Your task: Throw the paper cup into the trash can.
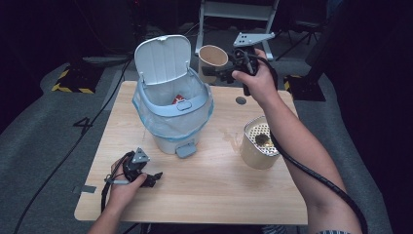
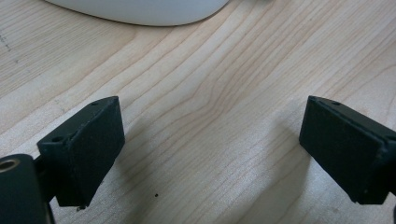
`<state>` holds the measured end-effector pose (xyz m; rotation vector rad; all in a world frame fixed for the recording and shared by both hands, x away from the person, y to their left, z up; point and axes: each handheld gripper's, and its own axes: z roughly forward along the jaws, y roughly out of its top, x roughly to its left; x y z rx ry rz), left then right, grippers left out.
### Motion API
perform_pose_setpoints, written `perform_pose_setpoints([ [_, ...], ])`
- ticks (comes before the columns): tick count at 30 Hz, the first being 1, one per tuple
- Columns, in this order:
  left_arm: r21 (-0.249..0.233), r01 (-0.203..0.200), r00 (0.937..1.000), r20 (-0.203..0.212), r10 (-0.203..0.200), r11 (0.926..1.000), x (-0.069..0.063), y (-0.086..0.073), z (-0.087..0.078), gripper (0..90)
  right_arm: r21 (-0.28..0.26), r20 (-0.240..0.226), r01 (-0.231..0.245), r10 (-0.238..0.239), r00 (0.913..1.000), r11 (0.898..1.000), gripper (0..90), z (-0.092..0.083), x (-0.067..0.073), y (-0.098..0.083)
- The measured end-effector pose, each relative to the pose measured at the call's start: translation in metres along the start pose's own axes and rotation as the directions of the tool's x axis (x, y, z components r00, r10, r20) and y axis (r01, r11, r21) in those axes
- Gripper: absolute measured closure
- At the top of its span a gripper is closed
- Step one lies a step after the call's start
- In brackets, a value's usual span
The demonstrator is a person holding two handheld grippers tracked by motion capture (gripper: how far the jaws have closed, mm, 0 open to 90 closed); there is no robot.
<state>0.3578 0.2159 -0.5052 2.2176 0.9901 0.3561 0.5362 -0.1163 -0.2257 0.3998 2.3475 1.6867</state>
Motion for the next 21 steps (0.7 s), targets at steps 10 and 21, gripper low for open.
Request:
perform_pose_setpoints([
  [10, 0.001, 0.000, 1.0000, -0.007, 0.000, 1.0000, 0.000, 0.000, 0.000, 7.0, -0.044, -0.033, -0.048, 0.047, 0.9984, 0.998, 30.5, 0.039, 0.010, -0.003],
  [21, 0.004, 0.002, 1.0000, -0.007, -0.002, 1.0000, -0.001, 0.000, 0.000, 7.0, 0.060, -0.038, -0.027, 0.029, 0.9989, 0.998, 31.0, 0.072, 0.024, -0.007],
])
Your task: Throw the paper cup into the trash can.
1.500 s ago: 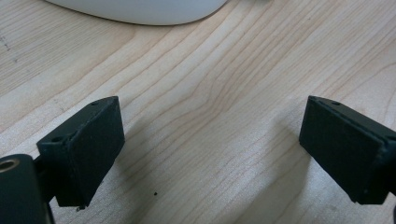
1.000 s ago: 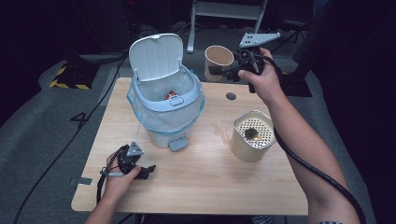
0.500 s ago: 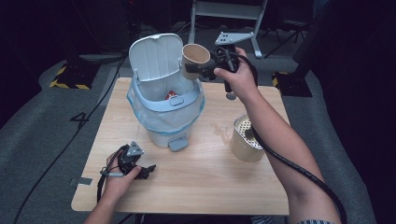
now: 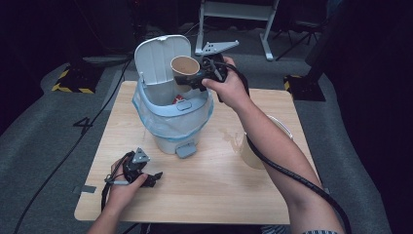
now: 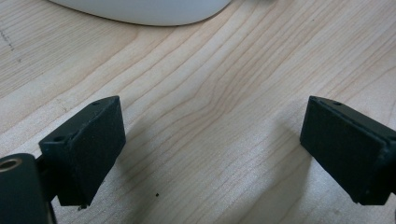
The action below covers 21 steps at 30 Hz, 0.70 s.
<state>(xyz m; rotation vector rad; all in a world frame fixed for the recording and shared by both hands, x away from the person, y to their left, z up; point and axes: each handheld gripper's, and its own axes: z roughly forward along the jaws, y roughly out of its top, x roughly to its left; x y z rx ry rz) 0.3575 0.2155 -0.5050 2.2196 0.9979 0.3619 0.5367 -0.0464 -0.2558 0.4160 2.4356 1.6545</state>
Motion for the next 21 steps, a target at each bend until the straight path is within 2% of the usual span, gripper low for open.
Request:
perform_pose_setpoints([
  [4, 0.000, 0.000, 1.0000, 0.000, 0.000, 1.0000, 0.000, 0.000, 0.000, 7.0, 0.059, -0.009, 0.011, -0.011, 0.9999, 0.998, 28.1, 0.010, 0.003, 0.000],
  [5, 0.000, 0.000, 1.0000, 0.000, 0.000, 1.0000, 0.000, 0.000, 0.000, 7.0, 0.077, -0.001, 0.027, -0.027, 0.9996, 0.997, 25.0, 0.012, 0.004, 0.000],
  [6, 0.000, 0.000, 1.0000, 0.000, 0.000, 1.0000, 0.000, 0.000, 0.000, 7.0, 0.083, 0.015, 0.033, -0.034, 0.9993, 0.996, 15.9, 0.014, 0.005, 0.000],
  [7, 0.000, 0.000, 1.0000, 0.000, 0.000, 1.0000, 0.000, 0.000, 0.000, 7.0, 0.077, 0.036, 0.020, -0.023, 0.9991, 0.997, 13.2, 0.016, 0.006, 0.000],
  [8, 0.000, -0.001, 1.0000, 0.000, 0.001, 1.0000, 0.000, 0.000, 0.000, 7.0, 0.067, 0.045, 0.021, -0.024, 0.9987, 0.998, 18.9, 0.016, 0.006, 0.001],
  [10, 0.000, -0.001, 1.0000, 0.000, 0.001, 1.0000, 0.000, 0.000, 0.000, 7.0, 0.061, 0.049, 0.032, -0.035, 0.9982, 0.998, 18.0, 0.014, 0.007, 0.002],
  [11, 0.000, -0.001, 1.0000, 0.000, 0.001, 1.0000, 0.000, 0.000, 0.000, 7.0, 0.057, 0.050, 0.037, -0.040, 0.9979, 0.998, 13.0, 0.012, 0.007, 0.004],
  [12, 0.000, -0.001, 1.0000, 0.000, 0.001, 1.0000, 0.000, 0.000, 0.000, 7.0, 0.051, 0.050, 0.039, -0.042, 0.9979, 0.998, 13.1, 0.011, 0.007, 0.005],
  [13, 0.000, -0.001, 1.0000, 0.000, 0.001, 1.0000, 0.000, 0.000, 0.000, 7.0, 0.030, 0.057, 0.043, -0.044, 0.9974, 0.999, 16.0, 0.004, 0.007, 0.008],
  [14, 0.000, -0.001, 1.0000, 0.000, 0.001, 1.0000, 0.000, 0.000, 0.000, 7.0, 0.027, 0.057, 0.043, -0.044, 0.9974, 0.999, 14.1, 0.001, 0.007, 0.008],
  [21, 0.000, 0.000, 1.0000, 0.000, 0.000, 1.0000, 0.000, 0.000, 0.000, 7.0, 0.004, 0.056, 0.057, -0.058, 0.9968, 0.998, 15.3, -0.021, 0.006, 0.010],
])
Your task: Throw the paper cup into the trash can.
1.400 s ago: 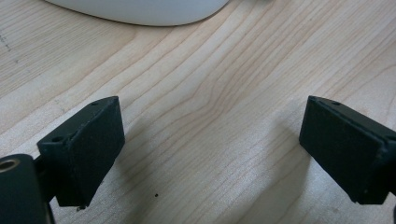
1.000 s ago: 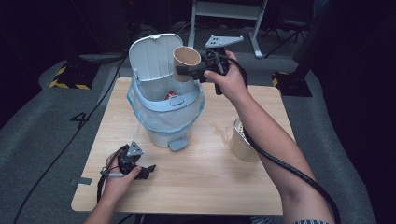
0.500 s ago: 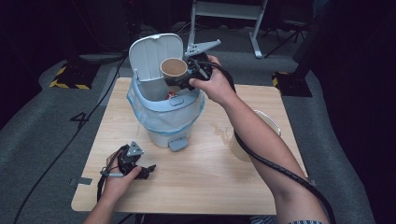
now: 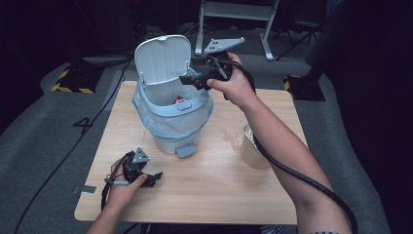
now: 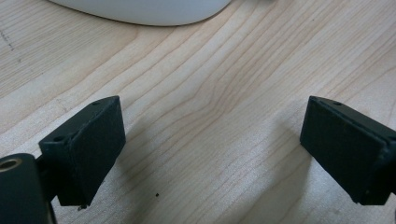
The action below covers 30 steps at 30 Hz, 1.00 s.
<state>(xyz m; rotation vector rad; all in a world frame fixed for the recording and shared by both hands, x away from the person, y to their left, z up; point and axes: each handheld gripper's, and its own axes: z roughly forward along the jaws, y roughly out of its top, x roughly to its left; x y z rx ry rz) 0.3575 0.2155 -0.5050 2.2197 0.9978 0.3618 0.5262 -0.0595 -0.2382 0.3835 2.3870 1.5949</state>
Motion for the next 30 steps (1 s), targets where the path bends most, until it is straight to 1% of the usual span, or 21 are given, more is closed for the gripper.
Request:
perform_pose_setpoints([
  [2, 0.000, 0.000, 1.0000, 0.000, 0.000, 1.0000, 0.000, 0.000, 0.000, 7.0, -0.008, -0.003, -0.003, 0.003, 1.0000, 1.000, 15.4, -0.012, -0.001, 0.000],
  [4, 0.000, 0.000, 1.0000, 0.001, 0.000, 1.0000, 0.000, 0.000, 0.000, 7.0, 0.003, 0.003, -0.002, 0.002, 1.0000, 1.000, 15.6, -0.023, -0.001, -0.002],
  [5, -0.001, -0.004, 1.0000, 0.003, 0.004, 1.0000, 0.001, 0.000, 0.000, 6.9, 0.009, 0.012, -0.007, 0.007, 0.9999, 1.000, 15.5, -0.027, -0.002, -0.003],
  [6, -0.001, -0.004, 1.0000, 0.003, 0.004, 1.0000, 0.001, 0.000, 0.000, 6.7, 0.009, 0.012, -0.007, 0.007, 0.9999, 1.000, 15.5, -0.027, -0.002, -0.003],
  [7, -0.002, -0.004, 1.0000, 0.006, 0.004, 1.0000, 0.001, 0.000, 0.001, 6.7, 0.022, 0.029, -0.006, 0.005, 0.9996, 1.000, 15.9, -0.039, -0.002, -0.005],
  [8, -0.002, -0.004, 1.0000, 0.006, 0.004, 1.0000, 0.001, 0.000, 0.001, 6.6, 0.022, 0.029, -0.006, 0.005, 0.9996, 1.000, 15.9, -0.039, -0.002, -0.005],
  [9, -0.001, -0.006, 0.9999, 0.010, 0.006, 1.0000, 0.002, 0.001, 0.001, 6.5, 0.031, 0.036, -0.002, 0.001, 0.9993, 1.000, 15.9, -0.050, -0.003, -0.008],
  [10, -0.001, -0.006, 0.9999, 0.010, 0.006, 1.0000, 0.002, 0.001, 0.001, 6.5, 0.031, 0.036, -0.002, 0.001, 0.9993, 1.000, 15.9, -0.050, -0.003, -0.008],
  [11, -0.001, -0.008, 0.9999, 0.011, 0.008, 1.0000, 0.002, 0.001, 0.001, 6.5, 0.029, 0.038, -0.006, 0.005, 0.9992, 1.000, 15.8, -0.061, -0.004, -0.011],
  [13, -0.001, -0.008, 0.9999, 0.012, 0.008, 1.0000, 0.003, 0.001, 0.001, 6.5, 0.030, 0.044, -0.006, 0.005, 0.9990, 1.000, 15.8, -0.073, -0.004, -0.014],
  [14, -0.001, -0.008, 0.9999, 0.012, 0.008, 1.0000, 0.003, 0.001, 0.001, 6.5, 0.030, 0.044, -0.006, 0.005, 0.9990, 1.000, 15.8, -0.073, -0.004, -0.014],
  [15, -0.001, -0.007, 0.9999, 0.012, 0.007, 1.0000, 0.003, 0.001, 0.001, 6.5, 0.031, 0.049, -0.008, 0.006, 0.9988, 0.999, 15.8, -0.087, -0.005, -0.019],
  [16, -0.001, -0.007, 0.9999, 0.012, 0.007, 1.0000, 0.003, 0.001, 0.001, 6.5, 0.031, 0.049, -0.008, 0.006, 0.9988, 0.999, 15.8, -0.087, -0.005, -0.019],
  [17, -0.001, -0.007, 0.9999, 0.012, 0.007, 1.0000, 0.003, 0.001, 0.001, 6.5, 0.031, 0.053, -0.008, 0.006, 0.9986, 0.999, 15.8, -0.093, -0.005, -0.021],
  [18, -0.002, -0.007, 0.9999, 0.012, 0.007, 1.0000, 0.003, 0.001, 0.001, 6.5, 0.035, 0.058, -0.005, 0.003, 0.9983, 0.999, 16.0, -0.103, -0.005, -0.025],
  [22, -0.004, -0.007, 0.9999, 0.011, 0.007, 1.0000, 0.003, 0.001, 0.001, 6.5, 0.035, 0.067, -0.002, 0.000, 0.9978, 0.999, 16.0, -0.124, -0.005, -0.036],
  [26, -0.002, -0.007, 0.9999, 0.012, 0.008, 1.0000, 0.003, 0.001, 0.001, 6.6, 0.034, 0.086, 0.000, -0.003, 0.9963, 0.999, 16.2, -0.144, -0.006, -0.046],
  [30, -0.005, -0.008, 0.9999, 0.010, 0.008, 1.0000, 0.003, 0.001, 0.001, 6.5, 0.018, 0.105, -0.017, 0.015, 0.9944, 1.000, 16.3, -0.165, -0.008, -0.057],
])
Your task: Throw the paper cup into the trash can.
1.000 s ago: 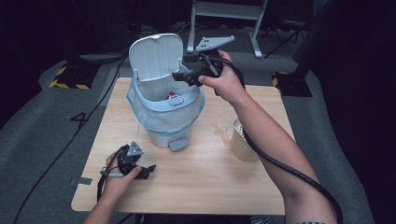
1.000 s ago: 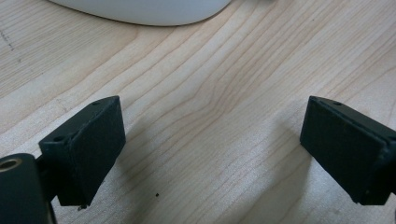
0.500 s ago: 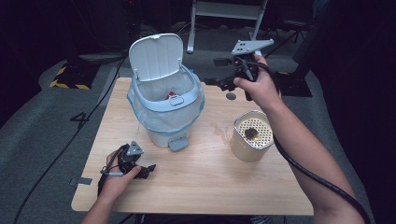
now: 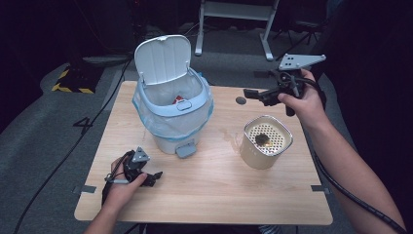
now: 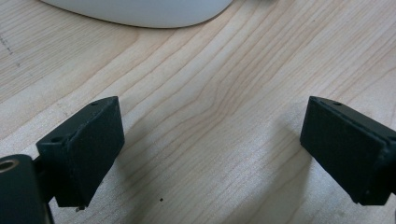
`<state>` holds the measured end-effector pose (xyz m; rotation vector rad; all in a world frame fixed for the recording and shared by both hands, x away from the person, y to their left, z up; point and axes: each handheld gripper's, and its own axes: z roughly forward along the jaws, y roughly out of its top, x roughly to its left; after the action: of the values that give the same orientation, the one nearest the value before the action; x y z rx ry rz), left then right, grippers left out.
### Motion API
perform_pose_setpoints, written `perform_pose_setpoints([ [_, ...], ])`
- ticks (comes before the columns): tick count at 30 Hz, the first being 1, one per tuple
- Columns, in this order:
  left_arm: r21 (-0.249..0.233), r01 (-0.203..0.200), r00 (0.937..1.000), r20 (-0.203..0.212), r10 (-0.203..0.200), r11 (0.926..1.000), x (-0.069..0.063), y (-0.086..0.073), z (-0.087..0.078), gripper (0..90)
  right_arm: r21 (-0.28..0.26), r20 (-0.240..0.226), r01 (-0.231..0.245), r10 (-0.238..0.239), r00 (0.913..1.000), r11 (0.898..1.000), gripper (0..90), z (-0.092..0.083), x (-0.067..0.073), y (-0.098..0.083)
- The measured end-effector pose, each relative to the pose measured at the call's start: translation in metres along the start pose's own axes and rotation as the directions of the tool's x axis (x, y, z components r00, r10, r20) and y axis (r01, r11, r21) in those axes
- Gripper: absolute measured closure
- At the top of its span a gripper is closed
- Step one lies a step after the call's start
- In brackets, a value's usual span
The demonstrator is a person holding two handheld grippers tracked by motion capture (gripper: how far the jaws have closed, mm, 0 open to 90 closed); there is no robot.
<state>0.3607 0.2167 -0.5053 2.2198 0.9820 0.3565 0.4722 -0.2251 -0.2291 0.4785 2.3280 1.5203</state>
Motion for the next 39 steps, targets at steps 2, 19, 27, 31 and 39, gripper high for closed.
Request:
perform_pose_setpoints([
  [2, 0.000, -0.004, 1.0000, -0.003, 0.004, 1.0000, 0.000, 0.000, 0.000, 6.5, 0.001, 0.011, -0.008, 0.008, 0.9999, 1.000, 16.2, -0.009, -0.002, -0.006],
  [19, 0.007, 0.003, 1.0000, -0.005, -0.003, 1.0000, 0.004, 0.002, 0.002, 5.6, 0.010, 0.067, -0.095, 0.094, 0.9933, 0.995, 16.9, -0.063, 0.000, -0.062],
  [27, 0.014, 0.032, 0.9989, -0.034, -0.031, 0.9994, 0.002, 0.003, 0.003, 2.2, 0.036, 0.099, -0.111, 0.107, 0.9893, 0.993, 17.6, -0.090, 0.015, -0.097],
  [31, 0.013, 0.032, 0.9985, -0.044, -0.032, 0.9994, 0.001, 0.003, 0.003, 2.0, 0.075, 0.124, -0.119, 0.110, 0.9862, 0.990, 17.9, -0.098, 0.023, -0.120],
  [39, 0.011, 0.045, 0.9980, -0.044, -0.045, 0.9989, -0.001, 0.002, 0.002, 2.4, 0.079, 0.162, -0.180, 0.165, 0.9729, 0.980, 22.5, -0.109, 0.037, -0.171],
])
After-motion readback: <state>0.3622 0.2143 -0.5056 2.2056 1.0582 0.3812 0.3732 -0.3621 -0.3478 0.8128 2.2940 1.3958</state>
